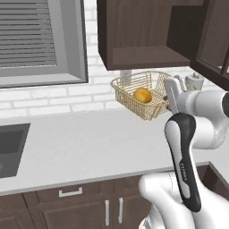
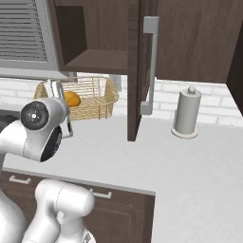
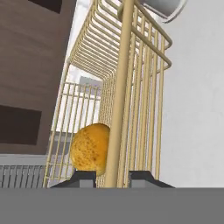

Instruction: Open the cabinet, pick up the bread from the cabinet and place it in the basket. Then move the basket to the dining counter.

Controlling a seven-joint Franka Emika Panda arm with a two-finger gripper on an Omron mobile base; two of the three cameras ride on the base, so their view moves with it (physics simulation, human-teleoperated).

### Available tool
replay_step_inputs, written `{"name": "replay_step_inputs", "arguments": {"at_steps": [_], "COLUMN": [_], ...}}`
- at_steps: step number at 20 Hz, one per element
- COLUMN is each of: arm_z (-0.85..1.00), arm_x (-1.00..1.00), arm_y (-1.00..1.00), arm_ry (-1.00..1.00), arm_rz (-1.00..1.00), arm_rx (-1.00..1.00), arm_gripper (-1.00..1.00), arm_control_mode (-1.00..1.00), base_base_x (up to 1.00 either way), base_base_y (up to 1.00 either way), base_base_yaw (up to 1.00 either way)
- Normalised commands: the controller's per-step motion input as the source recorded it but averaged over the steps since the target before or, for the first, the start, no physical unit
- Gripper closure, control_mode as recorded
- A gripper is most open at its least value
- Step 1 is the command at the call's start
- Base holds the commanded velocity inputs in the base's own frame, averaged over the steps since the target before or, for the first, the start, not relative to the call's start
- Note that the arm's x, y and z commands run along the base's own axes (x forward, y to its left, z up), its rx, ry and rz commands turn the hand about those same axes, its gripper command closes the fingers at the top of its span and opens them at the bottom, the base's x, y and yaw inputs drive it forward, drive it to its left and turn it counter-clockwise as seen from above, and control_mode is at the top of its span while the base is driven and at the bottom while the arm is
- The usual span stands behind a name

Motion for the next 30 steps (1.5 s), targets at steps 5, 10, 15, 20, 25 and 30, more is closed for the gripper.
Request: {"name": "replay_step_inputs", "arguments": {"at_steps": [5,10,15,20,25,30], "arm_z": [0.4,0.27,0.01,0.0,0.0,0.0], "arm_x": [-0.38,-0.43,-0.2,0.0,0.0,0.0], "arm_y": [-0.07,-0.05,0.0,0.0,0.0,0.0], "arm_ry": [-0.18,-0.01,-0.01,0.0,0.0,0.0], "arm_rz": [-0.15,-0.09,0.0,0.0,0.0,0.0], "arm_rx": [0.0,0.0,0.0,0.0,0.0,0.0], "arm_gripper": [1.0,1.0,1.0,1.0,1.0,1.0], "arm_control_mode": [-1.0,-1.0,1.0,1.0,1.0,1.0], "base_base_x": [0.0,0.0,-0.43,-0.89,-0.54,0.0], "base_base_y": [0.0,0.0,0.0,0.42,1.0,0.75], "base_base_yaw": [0.0,0.0,0.0,0.06,0.4,0.82]}}
